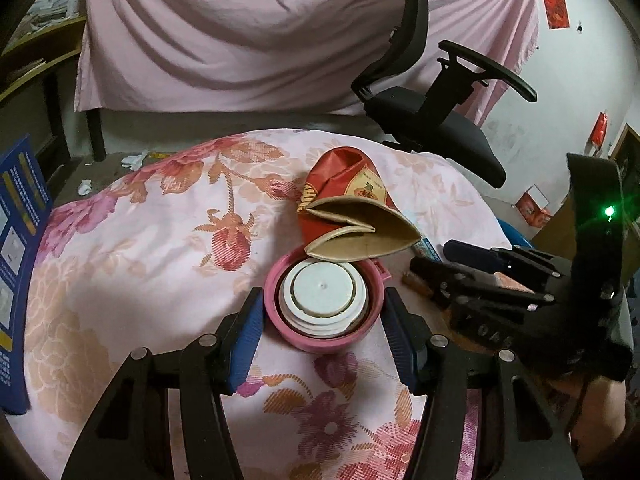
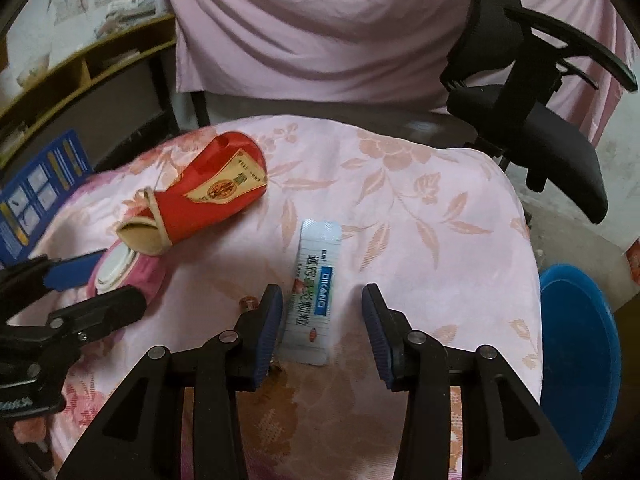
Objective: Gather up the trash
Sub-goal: 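Grasp the pink tape roll with the left gripper while the right gripper grasps the white sachet, then carry the pink tape roll and white sachet over the blue basin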
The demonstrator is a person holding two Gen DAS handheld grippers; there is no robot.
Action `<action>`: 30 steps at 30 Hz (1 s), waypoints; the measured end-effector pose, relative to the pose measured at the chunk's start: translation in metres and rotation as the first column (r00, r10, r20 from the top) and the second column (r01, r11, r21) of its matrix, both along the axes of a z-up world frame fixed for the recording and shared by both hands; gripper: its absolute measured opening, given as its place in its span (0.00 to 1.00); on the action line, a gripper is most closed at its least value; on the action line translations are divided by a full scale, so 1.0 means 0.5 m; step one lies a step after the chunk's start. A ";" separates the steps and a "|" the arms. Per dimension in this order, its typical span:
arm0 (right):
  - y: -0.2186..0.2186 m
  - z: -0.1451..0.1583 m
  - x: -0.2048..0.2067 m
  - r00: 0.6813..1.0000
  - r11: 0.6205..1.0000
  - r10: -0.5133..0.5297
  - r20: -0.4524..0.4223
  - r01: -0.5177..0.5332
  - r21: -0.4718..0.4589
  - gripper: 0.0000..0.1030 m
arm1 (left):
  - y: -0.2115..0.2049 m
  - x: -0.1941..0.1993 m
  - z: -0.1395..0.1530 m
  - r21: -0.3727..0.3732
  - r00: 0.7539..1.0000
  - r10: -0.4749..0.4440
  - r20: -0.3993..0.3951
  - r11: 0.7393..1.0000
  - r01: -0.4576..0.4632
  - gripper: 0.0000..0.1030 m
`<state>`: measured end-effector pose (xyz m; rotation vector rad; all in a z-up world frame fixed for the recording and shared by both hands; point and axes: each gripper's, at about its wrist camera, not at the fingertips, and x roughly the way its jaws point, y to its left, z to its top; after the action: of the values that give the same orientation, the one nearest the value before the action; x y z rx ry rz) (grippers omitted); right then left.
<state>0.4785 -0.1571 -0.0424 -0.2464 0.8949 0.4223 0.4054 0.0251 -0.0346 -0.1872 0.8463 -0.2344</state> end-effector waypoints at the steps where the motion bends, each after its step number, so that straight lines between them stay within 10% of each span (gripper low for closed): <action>1: 0.008 -0.002 -0.004 1.000 1.000 0.001 0.007 -0.001 -0.021 0.40 | -0.003 -0.001 0.001 0.004 1.000 0.004 0.001 1.000 -0.004 0.51; 6: -0.001 0.001 -0.008 1.000 1.000 -0.008 0.019 0.008 -0.017 0.18 | -0.014 -0.003 0.001 0.023 1.000 0.020 0.010 1.000 -0.020 0.51; 18: -0.056 0.034 -0.040 0.996 0.985 -0.051 0.073 0.039 0.168 0.17 | -0.028 -0.020 0.008 0.015 0.998 0.047 0.051 0.999 -0.048 0.51; 30: -0.137 0.104 -0.112 0.937 0.931 -0.170 0.304 0.052 0.362 0.18 | -0.069 -0.075 0.065 -0.085 0.961 0.067 0.269 0.995 -0.046 0.51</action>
<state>0.4224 -0.2257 0.0095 0.0628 0.4873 0.4101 0.3677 -0.0095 -0.0024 -0.2456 0.5579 -0.2333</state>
